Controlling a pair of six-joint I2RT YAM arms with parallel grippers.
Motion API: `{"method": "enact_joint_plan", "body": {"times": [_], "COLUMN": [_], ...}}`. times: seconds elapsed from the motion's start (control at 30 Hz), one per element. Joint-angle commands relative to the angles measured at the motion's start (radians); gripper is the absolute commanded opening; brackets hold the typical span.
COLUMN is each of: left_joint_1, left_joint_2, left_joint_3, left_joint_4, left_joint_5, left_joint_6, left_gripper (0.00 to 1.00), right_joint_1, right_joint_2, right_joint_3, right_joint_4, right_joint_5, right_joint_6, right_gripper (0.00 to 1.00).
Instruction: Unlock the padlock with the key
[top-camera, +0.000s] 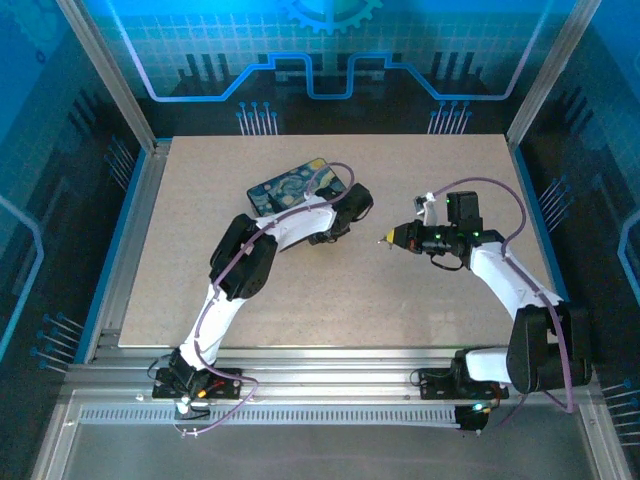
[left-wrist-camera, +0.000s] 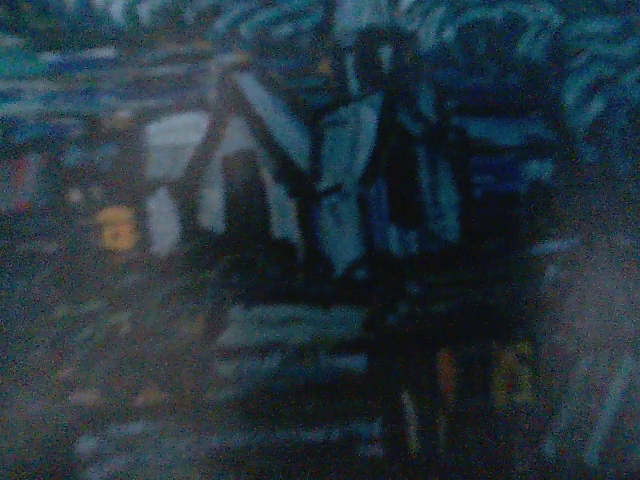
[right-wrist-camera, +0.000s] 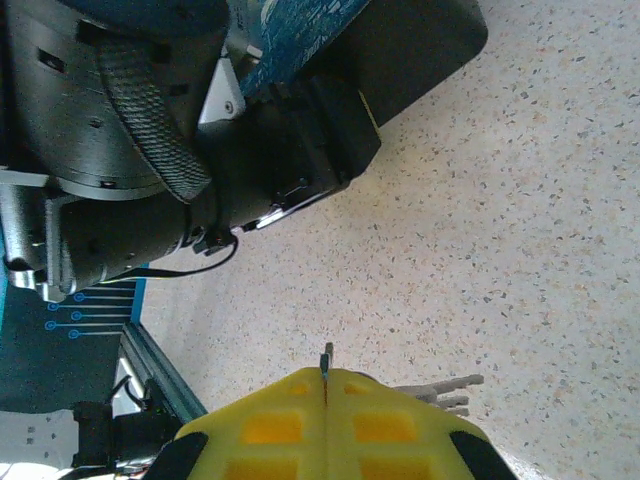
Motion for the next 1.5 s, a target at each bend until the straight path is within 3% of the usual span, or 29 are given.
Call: {"method": "enact_joint_plan", "body": {"times": [0.0,0.27,0.6,0.8,1.07,1.33,1.47], "left_joint_1": [0.001,0.011,0.01,0.012,0.011,0.01,0.023], "left_joint_2": [0.02,0.02,0.009,-0.004,-0.042,-0.2,-0.271], "left_joint_3": [-0.01,-0.069,-0.112,-0.151,-0.178,-0.184,-0.169], "left_joint_4": [0.024,0.095,0.147,0.202,0.201,0.067,-0.057], "left_joint_5": [-0.074,-0.08,-0.083,-0.097,-0.114,-0.001,0.136], "left_joint_6": [-0.017,-0.027,-0.013,0.013,0.06,0.238,0.314], "left_gripper": [0.45,0.36,0.43,0.24,0.1,0.04,0.03], "right_joint_1": [-0.017,-0.022,-0.025,-0.029,-0.029,-0.042,-0.043], "right_joint_2": [0.012,0.013,0.019,0.015,0.014,-0.011,0.001], "right_joint_3": [0.035,0.031,0.03,0.028,0.011,0.009,0.027], "right_joint_4": [0.0,-0.023,-0.024,-0.037,-0.024,-0.042,-0.049], "right_joint_5": [-0.03,-0.031,-0.031,-0.025,-0.026,-0.019,-0.039], "right_joint_6": [-0.022,-0.04,-0.04,-0.05,-0.043,-0.055,-0.052], "right_gripper": [0.0,0.0,0.0,0.0,0.0,0.0,0.0]}}
